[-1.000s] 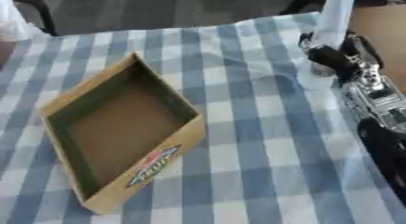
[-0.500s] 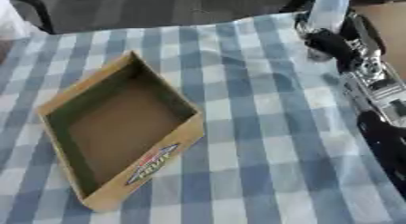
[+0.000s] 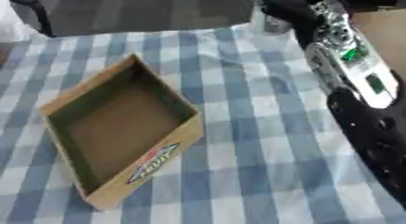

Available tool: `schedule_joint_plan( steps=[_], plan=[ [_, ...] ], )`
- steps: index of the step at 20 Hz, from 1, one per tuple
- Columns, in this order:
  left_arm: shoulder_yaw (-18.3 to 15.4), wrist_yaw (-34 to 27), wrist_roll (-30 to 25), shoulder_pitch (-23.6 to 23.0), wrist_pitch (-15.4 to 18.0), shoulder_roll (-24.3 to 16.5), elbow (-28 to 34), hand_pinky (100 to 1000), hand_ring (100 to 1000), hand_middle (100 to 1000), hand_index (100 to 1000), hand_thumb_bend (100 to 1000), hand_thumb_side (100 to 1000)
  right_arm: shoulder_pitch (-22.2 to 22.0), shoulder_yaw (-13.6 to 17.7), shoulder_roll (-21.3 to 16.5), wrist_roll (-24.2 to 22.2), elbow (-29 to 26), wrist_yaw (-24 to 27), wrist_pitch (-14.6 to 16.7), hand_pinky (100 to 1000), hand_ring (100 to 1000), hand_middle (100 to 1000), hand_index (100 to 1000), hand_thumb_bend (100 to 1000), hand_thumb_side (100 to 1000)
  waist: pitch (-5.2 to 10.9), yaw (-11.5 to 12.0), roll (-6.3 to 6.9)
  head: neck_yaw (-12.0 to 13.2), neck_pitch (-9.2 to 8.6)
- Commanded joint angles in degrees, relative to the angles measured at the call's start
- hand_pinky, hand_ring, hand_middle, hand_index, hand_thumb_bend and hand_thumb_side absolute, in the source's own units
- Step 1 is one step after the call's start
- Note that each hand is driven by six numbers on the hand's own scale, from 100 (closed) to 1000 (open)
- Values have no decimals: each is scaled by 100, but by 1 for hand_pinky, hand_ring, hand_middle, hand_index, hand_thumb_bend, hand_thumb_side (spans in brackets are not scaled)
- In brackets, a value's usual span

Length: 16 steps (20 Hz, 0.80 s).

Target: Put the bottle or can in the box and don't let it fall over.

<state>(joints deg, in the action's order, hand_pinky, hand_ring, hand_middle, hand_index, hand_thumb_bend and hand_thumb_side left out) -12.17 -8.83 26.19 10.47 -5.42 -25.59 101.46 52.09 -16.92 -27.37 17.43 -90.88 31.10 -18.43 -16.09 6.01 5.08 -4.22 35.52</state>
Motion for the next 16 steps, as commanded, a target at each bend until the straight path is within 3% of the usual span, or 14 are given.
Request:
schedule_joint_plan(
  steps=[1,6,7,8,16],
  plan=[
    [-43,0,-7,33,14,-191,106,926,882,781,787,506,257,255,-275,424,0,-143,22,-143,875,428,100,100,100,160,153,39,-23,-77,9],
    [-47,-19,7,63,5,-153,99,926,882,781,787,506,258,394,-660,1003,-208,138,-146,-221,864,432,100,100,100,166,140,151,-43,-199,-73],
    [-50,-17,10,72,4,-152,99,926,882,781,787,507,257,406,-699,1081,-230,221,-173,-201,864,432,100,100,100,100,135,177,-43,-219,-76],
    [-62,-12,21,86,8,-153,105,926,882,781,787,507,255,414,-743,1175,-245,316,-192,-174,863,432,100,100,100,173,127,216,-43,-249,-71],
    [-195,-29,176,116,47,-167,157,926,859,780,786,507,247,363,-1058,1836,-362,1033,-546,349,860,443,102,100,100,190,75,390,-40,-408,-43]
  ],
)
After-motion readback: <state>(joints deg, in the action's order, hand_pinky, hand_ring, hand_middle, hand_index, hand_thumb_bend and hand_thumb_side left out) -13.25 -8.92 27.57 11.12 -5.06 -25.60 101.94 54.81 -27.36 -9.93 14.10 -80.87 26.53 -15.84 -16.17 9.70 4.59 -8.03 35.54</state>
